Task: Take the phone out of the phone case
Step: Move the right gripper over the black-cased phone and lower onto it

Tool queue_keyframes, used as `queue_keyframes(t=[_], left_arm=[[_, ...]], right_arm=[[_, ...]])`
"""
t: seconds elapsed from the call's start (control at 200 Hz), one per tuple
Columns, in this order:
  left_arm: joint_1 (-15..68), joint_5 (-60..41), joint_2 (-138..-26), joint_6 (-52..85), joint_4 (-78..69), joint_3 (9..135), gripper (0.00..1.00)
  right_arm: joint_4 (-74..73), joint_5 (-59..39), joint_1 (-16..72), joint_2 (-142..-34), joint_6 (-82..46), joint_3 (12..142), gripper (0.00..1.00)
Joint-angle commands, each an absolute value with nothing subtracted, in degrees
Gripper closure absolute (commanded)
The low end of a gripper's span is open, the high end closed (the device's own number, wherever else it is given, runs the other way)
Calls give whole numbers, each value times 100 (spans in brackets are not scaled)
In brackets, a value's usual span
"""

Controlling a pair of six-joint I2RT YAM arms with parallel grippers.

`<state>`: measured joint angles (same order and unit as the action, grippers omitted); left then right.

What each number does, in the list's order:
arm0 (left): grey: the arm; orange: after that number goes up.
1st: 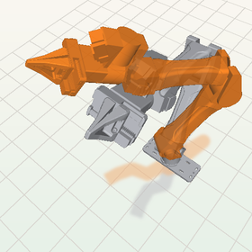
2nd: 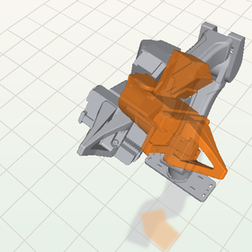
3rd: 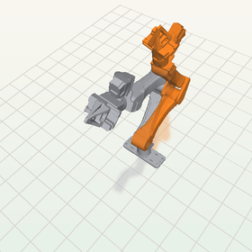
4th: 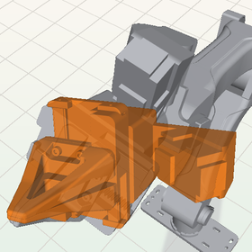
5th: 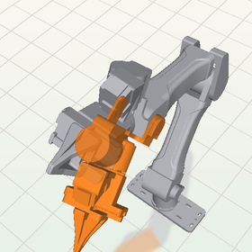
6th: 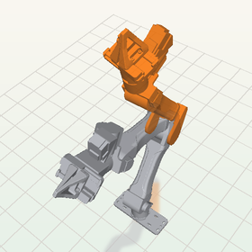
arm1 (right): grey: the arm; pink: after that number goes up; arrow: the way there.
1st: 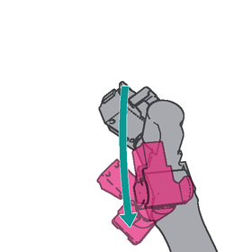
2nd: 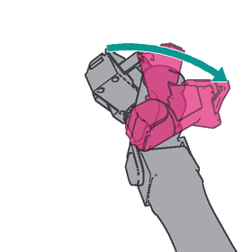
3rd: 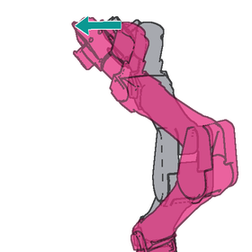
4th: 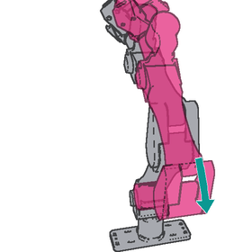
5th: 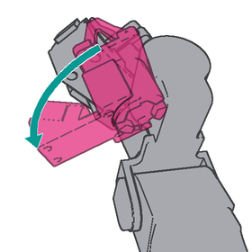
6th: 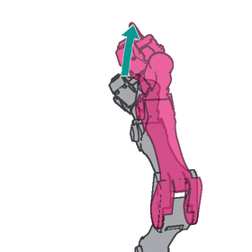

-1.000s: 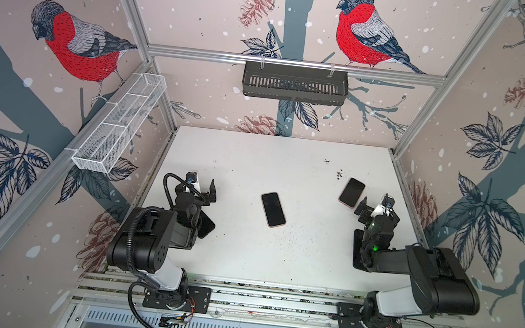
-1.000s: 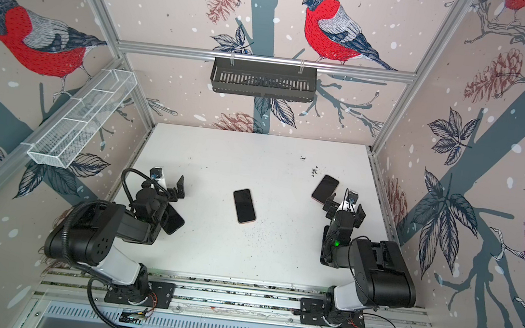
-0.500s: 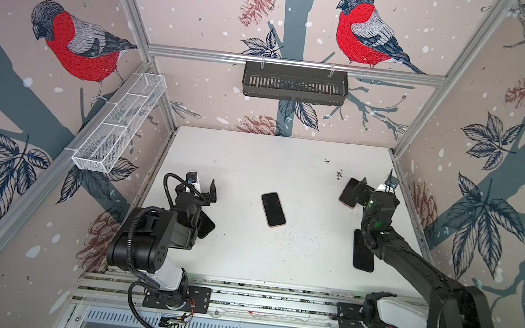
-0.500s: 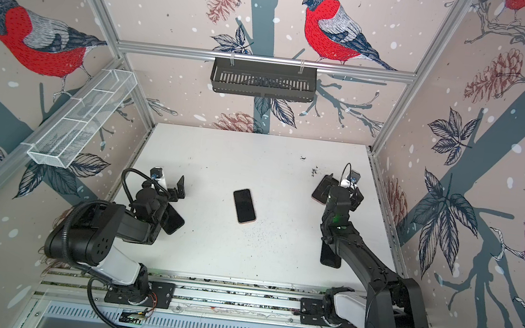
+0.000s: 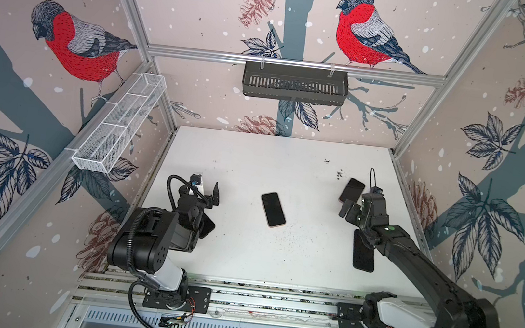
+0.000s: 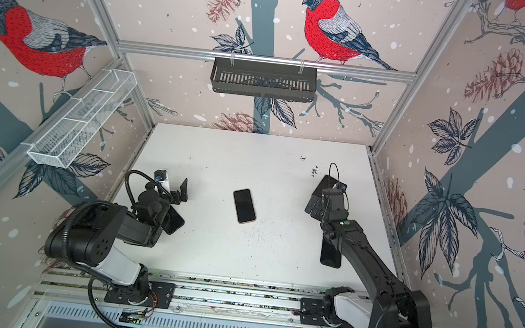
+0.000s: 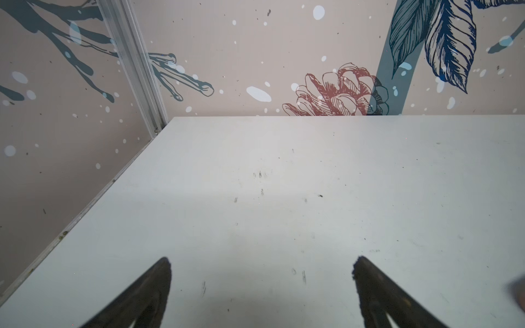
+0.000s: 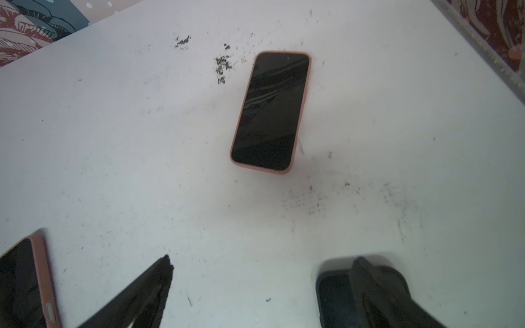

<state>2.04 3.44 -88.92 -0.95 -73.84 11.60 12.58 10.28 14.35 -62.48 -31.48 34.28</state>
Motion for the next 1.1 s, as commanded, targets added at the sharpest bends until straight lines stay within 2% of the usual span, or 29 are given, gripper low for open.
queue_keyframes(t=[0.0, 0.045, 0.155, 0.255, 0.31, 0.4, 0.51, 0.57, 0.65, 0.82, 0.996, 1.096], left_arm=[[26, 125, -8905, -78, -7521, 1303, 1], [-200, -318, -8903, 77, -7396, 1358, 2], [-79, -275, -8494, -79, -7482, 1188, 2], [461, 951, -7271, 97, -4665, 2097, 2], [594, 1095, -7112, 635, -3359, 2664, 2], [1074, 1403, -7085, 1225, -2049, 3237, 2], [1468, 973, -6960, 2045, -796, 3654, 2], [1570, 303, -6858, 2489, -424, 3733, 2], [1866, -98, -6706, 2890, -36, 3756, 2], [2643, 3, -6580, 3321, 960, 3855, 2], [3391, -127, -6393, 4112, 1125, 3557, 2], [3833, -52, -6359, 4235, 1232, 3580, 2]], right_arm=[[1404, 983, 1450, -5814, -3236, 3127, 0], [1426, 1086, 1409, -5680, -3242, 3077, 0], [1929, 1137, 1295, -5555, -3264, 3202, 0], [1977, 939, 1371, -5573, -3580, 3123, 0], [2059, 925, 1357, -5699, -3728, 3118, 0], [2629, 977, 1318, -5994, -3896, 3292, 0], [2801, 1014, 1422, -6078, -4224, 3269, 0], [2775, 1031, 1423, -6030, -4393, 3140, 0], [2822, 1164, 1415, -5934, -4612, 2935, 0], [2882, 1431, 1395, -5600, -5101, 2572, 0], [2837, 1832, 1212, -5160, -5367, 2293, 0], [2654, 1667, 929, -5085, -5248, 2172, 0]])
